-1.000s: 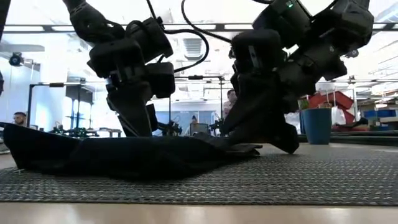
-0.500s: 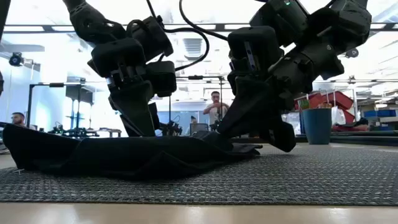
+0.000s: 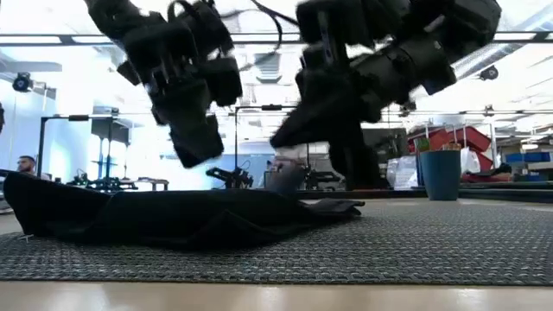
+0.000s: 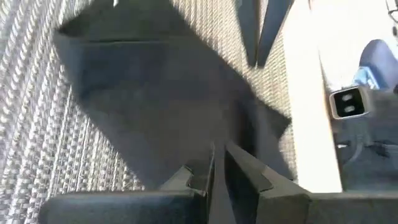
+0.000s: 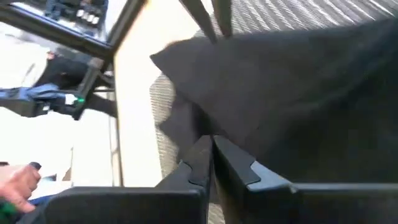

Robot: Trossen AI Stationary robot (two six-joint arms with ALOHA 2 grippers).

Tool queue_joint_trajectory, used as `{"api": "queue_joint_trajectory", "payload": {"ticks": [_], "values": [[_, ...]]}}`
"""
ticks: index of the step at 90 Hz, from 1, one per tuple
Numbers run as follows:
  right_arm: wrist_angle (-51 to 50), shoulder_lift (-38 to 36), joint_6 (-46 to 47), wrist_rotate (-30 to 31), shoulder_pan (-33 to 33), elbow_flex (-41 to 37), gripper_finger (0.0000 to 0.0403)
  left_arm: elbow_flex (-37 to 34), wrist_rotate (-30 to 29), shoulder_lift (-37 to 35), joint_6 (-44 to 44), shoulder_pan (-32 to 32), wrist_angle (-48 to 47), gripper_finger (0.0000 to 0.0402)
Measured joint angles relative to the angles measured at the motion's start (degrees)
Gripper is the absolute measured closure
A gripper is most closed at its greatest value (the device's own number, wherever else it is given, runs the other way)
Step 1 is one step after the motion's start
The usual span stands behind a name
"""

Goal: Set table place
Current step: Fold the black napkin

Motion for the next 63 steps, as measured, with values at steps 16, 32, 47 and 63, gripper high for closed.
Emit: {"api": "queue_joint_trajectory", "payload": {"ticks": [16, 32, 47, 63], "values": [[-3.8, 0.0, -4.0, -3.9, -3.4, 5.4, 0.0403, -1.1, -7.3, -10.0, -0.4, -1.3, -10.1, 0.0381], [-16.5, 0.2, -9.1, -7.7, -8.3, 10.7, 0.0403, -7.1, -16.2, -18.1, -6.3, -5.6, -9.8, 0.0381], [-25.0, -0.1, -10.5, -8.1, -6.9, 8.0, 0.0403, -14.1, -19.4, -20.4, -12.7, -8.9, -2.3, 0.0381], [-15.4, -1.0, -4.5, -8.3, -2.0, 0.4, 0.0387, -17.4, -19.4, -18.4, -14.8, -9.6, 5.4, 0.0381]]}}
